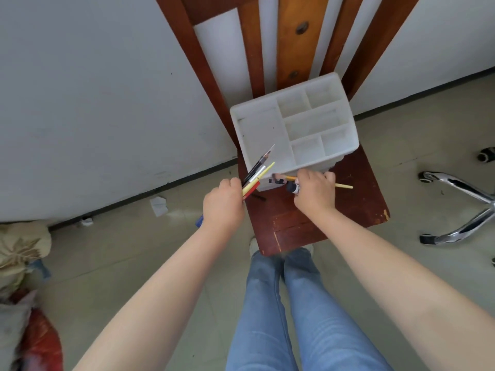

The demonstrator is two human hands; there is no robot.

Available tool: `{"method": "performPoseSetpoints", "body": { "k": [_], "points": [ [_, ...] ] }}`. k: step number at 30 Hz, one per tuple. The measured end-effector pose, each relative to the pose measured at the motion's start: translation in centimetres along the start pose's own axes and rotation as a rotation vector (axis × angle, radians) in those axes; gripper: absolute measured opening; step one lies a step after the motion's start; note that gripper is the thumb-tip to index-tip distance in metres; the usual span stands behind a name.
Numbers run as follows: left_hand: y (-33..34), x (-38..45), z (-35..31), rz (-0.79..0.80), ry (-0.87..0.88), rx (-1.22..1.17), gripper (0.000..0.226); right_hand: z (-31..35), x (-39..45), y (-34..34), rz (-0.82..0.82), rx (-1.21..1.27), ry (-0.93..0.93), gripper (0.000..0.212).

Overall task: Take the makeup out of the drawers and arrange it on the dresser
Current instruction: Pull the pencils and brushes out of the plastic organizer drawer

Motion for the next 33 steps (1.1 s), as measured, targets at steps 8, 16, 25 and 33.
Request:
{"method": "performPoseSetpoints", "body": {
  "k": [8, 16, 25, 33],
  "points": [
    [4.4, 0.8, 2.4, 0.083, -0.122, -0.277, 0.024, -3.7, -2.4, 1.7, 0.028, -0.002, 0.133, 0.015],
    [6.7, -1.9, 6.2, 0.019, -0.198, -0.255, 0.018, -1.6, -4.3, 5.0, 0.157, -0.09, -0.052, 0.015],
    [11.5, -10.9, 17.7, -0.042, -0.629, -0.524, 0.012, 11.2, -7.0, 7.6, 0.227, -0.244, -0.426, 0.019],
    [16.6, -22.0, 33.8, -0.093, -0.939, -0.671, 0.022, 29.5, -11.5, 12.7, 0.291, -0.386, -0.685, 0.018]
  ]
}}
Point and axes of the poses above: each hand's wrist, its own x-axis towards the middle knuckle, its own y-axis out of the palm, z = x × y, the point moved 7 cm from there along x, towards the middle knuckle, and after that the axes turned 12 degrees about -x, right-handed, at the moved point
